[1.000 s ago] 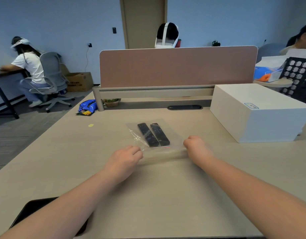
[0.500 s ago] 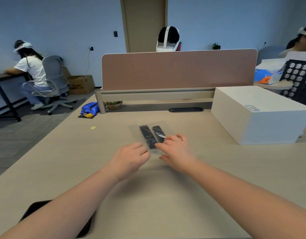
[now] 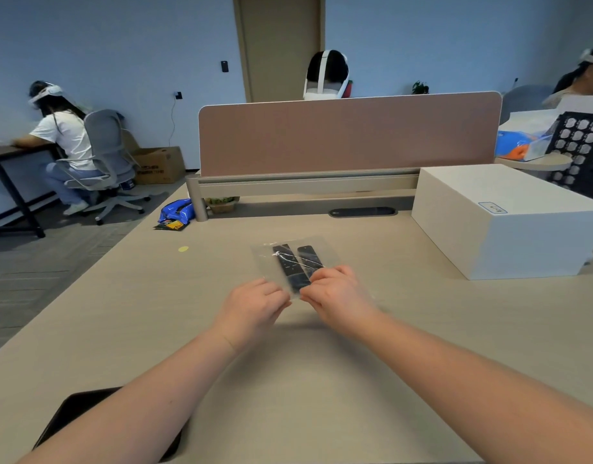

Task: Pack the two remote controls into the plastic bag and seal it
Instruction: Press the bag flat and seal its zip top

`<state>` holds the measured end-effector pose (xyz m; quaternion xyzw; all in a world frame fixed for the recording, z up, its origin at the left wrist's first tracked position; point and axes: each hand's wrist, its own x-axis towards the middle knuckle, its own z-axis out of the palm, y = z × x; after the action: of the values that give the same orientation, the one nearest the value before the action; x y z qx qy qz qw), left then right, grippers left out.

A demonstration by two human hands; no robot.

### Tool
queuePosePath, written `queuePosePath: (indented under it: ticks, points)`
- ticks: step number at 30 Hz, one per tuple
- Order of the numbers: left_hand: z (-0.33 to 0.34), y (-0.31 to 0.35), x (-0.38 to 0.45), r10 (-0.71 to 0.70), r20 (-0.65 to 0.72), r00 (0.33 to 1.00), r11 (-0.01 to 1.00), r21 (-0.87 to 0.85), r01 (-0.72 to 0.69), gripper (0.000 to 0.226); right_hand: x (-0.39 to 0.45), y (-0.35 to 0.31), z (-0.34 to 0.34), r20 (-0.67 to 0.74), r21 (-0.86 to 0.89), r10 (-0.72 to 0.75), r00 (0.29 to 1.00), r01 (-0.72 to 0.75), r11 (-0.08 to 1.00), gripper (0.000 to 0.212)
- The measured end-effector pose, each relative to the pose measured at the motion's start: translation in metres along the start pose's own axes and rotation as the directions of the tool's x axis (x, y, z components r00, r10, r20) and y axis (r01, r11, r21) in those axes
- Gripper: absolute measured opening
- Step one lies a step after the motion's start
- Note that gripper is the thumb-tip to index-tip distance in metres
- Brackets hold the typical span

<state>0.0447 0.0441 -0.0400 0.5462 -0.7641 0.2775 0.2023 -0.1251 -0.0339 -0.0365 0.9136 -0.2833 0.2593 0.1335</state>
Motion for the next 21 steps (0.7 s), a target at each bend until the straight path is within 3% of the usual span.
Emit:
queuePosePath:
  ticks: [9, 15, 21]
  points:
    - [0.0014, 0.0053, -0.0018, -0.178, 0.013, 0.984, 0.978, -0.104, 0.179, 0.032, -0.0001, -0.0017, 0.0049, -0.029, -0.035, -0.06, 0.998, 0.059, 0.998, 0.017]
    - [0.0011, 0.0083, 0.0045, -0.214, 0.009, 0.977, 0.965, -0.155, 0.212, 0.031, 0.0033, -0.0043, 0.0065, -0.024, -0.005, -0.06, 0.998, 0.06, 0.998, 0.007]
    - [0.0036, 0.0076, 0.0026, -0.264, 0.068, 0.962, 0.935, -0.225, 0.272, 0.024, 0.0044, -0.0057, 0.0074, -0.038, 0.006, -0.024, 0.999, 0.024, 1.0, 0.013]
